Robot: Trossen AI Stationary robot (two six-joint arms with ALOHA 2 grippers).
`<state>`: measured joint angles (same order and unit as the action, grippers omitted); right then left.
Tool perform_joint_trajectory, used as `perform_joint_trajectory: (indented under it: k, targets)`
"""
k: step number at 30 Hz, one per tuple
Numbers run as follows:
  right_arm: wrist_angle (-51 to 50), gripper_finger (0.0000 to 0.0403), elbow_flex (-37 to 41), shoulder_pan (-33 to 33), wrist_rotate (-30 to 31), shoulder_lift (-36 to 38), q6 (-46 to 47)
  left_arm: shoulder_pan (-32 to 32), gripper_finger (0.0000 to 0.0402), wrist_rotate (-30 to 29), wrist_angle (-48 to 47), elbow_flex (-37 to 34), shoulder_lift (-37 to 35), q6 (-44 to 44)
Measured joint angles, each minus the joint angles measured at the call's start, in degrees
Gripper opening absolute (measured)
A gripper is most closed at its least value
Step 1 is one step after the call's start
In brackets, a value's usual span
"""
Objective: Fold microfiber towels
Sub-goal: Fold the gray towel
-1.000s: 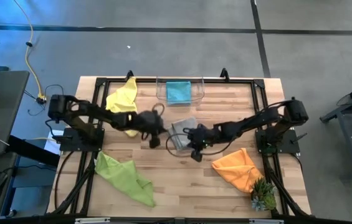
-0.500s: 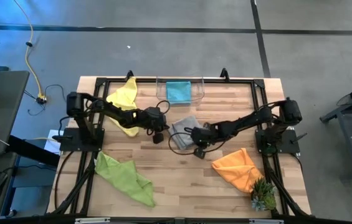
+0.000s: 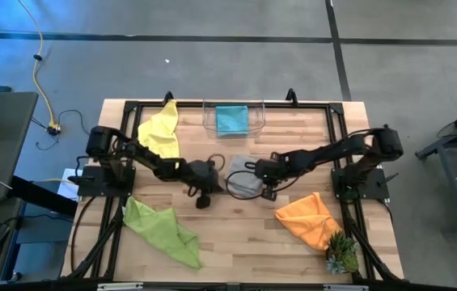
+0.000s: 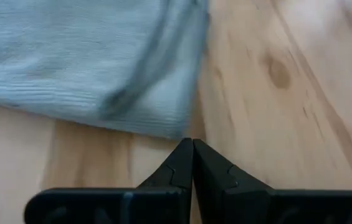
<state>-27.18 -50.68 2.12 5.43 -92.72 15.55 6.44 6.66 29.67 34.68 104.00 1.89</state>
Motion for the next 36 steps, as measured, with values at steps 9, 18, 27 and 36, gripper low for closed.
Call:
perform_joint_trajectory:
  k: [9, 18, 27, 36]
  targets:
    - [-3.22, 0.0036, 0.00, 2.43, 0.34, 8.21, 2.94, -0.73, 0.0022, -6.27, -12.26, 0.52, -10.06, -10.99]
    - [0.93, 0.0107, -0.02, 3.79, 0.57, 8.69, 1.97, -0.48, 0.0130, -10.10, -11.43, 0.99, -10.03, -36.43]
    - [1.34, 0.0122, -0.02, 4.45, 0.57, 8.69, 1.95, -1.51, 0.0181, -18.36, -5.51, 3.69, -3.91, -48.02]
    - [1.36, 0.0122, 0.00, 4.43, 0.60, 8.67, 0.03, -2.48, 0.0178, -18.39, -5.99, 3.84, -3.43, -54.62]
